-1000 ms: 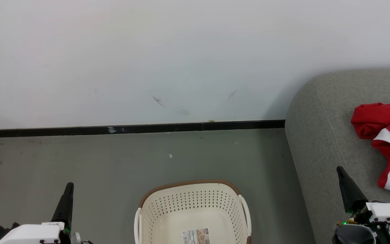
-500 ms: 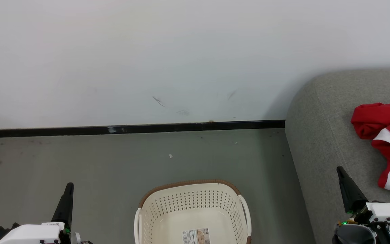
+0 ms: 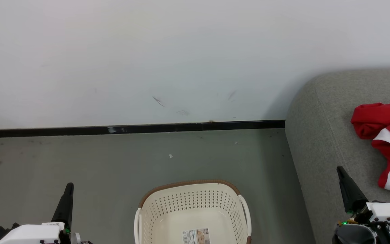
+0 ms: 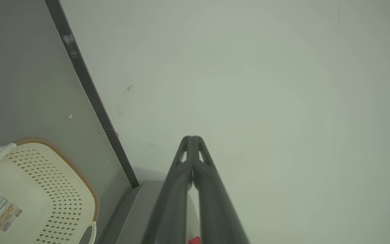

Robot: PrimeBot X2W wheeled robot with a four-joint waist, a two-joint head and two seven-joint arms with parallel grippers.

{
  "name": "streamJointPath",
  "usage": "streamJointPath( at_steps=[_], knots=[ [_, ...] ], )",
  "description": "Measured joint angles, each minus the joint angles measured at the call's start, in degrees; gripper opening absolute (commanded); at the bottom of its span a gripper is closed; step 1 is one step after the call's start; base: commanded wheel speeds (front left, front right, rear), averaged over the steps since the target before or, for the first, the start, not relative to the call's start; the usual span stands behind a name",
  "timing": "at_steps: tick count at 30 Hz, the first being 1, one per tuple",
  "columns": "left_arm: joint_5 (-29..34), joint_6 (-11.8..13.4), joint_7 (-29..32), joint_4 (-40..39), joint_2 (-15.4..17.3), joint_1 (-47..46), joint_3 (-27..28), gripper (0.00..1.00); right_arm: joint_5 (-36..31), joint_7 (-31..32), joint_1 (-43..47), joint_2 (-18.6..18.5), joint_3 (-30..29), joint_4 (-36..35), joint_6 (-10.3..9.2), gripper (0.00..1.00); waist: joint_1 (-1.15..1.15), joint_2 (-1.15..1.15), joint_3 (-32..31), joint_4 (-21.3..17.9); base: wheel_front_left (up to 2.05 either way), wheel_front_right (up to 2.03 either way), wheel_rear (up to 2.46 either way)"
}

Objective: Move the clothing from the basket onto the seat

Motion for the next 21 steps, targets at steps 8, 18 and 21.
streamJointPath(
  at_steps=[8, 18, 21],
  knots=[
    [0.0, 0.0, 0.0, 0.0, 0.0, 0.0, 0.0, 0.0, 0.0, 0.0, 0.0, 0.0, 0.0, 0.0, 0.0, 0.0, 0.0, 0.0, 0.0, 0.0, 0.0, 0.0, 0.0],
    [0.0, 0.0, 0.2, 0.1, 0.0, 0.0, 0.0, 0.0, 0.0, 0.0, 0.0, -0.1, 0.0, 0.0, 0.0, 0.0, 0.0, 0.0, 0.0, 0.0, 0.0, 0.0, 0.0],
    [0.0, 0.0, 0.2, 0.1, 0.0, 0.0, 0.0, 0.0, 0.0, 0.0, 0.0, -0.1, 0.0, 0.0, 0.0, 0.0, 0.0, 0.0, 0.0, 0.0, 0.0, 0.0, 0.0]
  ],
)
